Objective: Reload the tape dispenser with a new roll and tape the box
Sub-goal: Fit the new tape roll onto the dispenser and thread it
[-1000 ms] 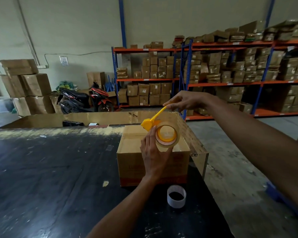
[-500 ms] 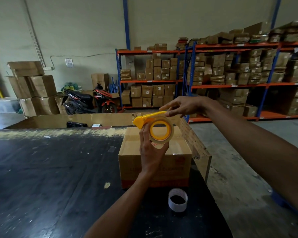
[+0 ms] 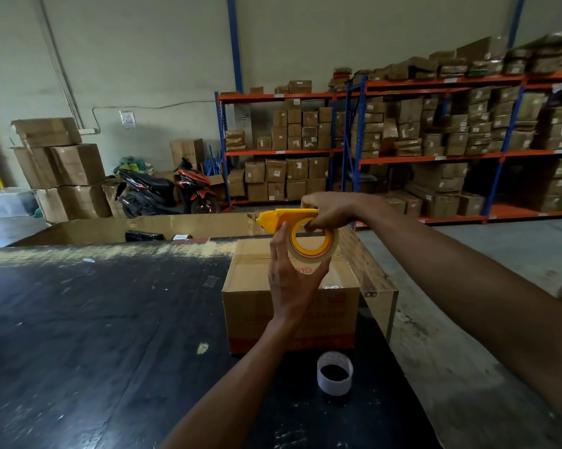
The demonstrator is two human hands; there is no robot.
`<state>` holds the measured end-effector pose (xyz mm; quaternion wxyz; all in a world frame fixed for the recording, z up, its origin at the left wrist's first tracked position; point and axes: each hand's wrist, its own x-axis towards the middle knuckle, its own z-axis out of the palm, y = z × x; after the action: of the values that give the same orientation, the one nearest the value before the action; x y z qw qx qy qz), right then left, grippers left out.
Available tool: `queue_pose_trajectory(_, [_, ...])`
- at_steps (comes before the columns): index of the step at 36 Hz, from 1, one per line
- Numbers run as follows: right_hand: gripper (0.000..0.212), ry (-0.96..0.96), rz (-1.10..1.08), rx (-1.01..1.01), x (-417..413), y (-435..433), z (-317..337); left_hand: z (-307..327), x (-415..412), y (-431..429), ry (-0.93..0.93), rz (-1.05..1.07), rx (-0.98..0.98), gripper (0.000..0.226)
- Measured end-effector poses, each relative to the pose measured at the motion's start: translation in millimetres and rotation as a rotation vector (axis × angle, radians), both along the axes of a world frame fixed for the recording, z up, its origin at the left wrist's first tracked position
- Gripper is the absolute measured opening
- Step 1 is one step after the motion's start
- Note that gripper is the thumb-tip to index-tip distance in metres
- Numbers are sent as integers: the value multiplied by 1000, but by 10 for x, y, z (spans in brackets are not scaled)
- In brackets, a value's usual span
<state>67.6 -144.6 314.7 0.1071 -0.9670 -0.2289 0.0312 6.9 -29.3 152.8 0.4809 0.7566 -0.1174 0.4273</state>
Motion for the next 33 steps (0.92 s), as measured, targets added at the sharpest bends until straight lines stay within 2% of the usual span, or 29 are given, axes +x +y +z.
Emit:
queue_pose_trajectory(3, [25, -22, 1, 34, -14, -10, -30, -39, 4, 17, 15, 0, -45, 104])
queue_pose_trajectory(11, [32, 14, -28, 202, 20, -89, -157, -72, -1, -6, 18, 6, -119, 96])
queue_pose_trajectory(18, [25, 9, -33, 389, 8, -101, -301, -27, -44, -174, 63, 16, -348, 99])
queue_pose_trajectory(21, [29, -42, -46, 376, 19, -98, -310, -7, -29, -207, 134, -53, -389, 101])
queue_pose_trajectory(24, [32, -105, -49, 334, 5, -121, -299, -34, 45, -101, 252, -209, -342, 106])
queue_pose_trajectory(26, [31, -144, -33, 320, -1, -145, -297, -63, 93, 20, 355, -355, -321, 98])
queue_pose_trajectory(29, [32, -213, -10, 254, -3, -183, -273, 0, 106, 175, 482, -437, -331, 73])
queue_pose_trajectory(33, [38, -263, 10, 177, 10, -197, -263, 222, 44, 255, 663, -544, -516, 45])
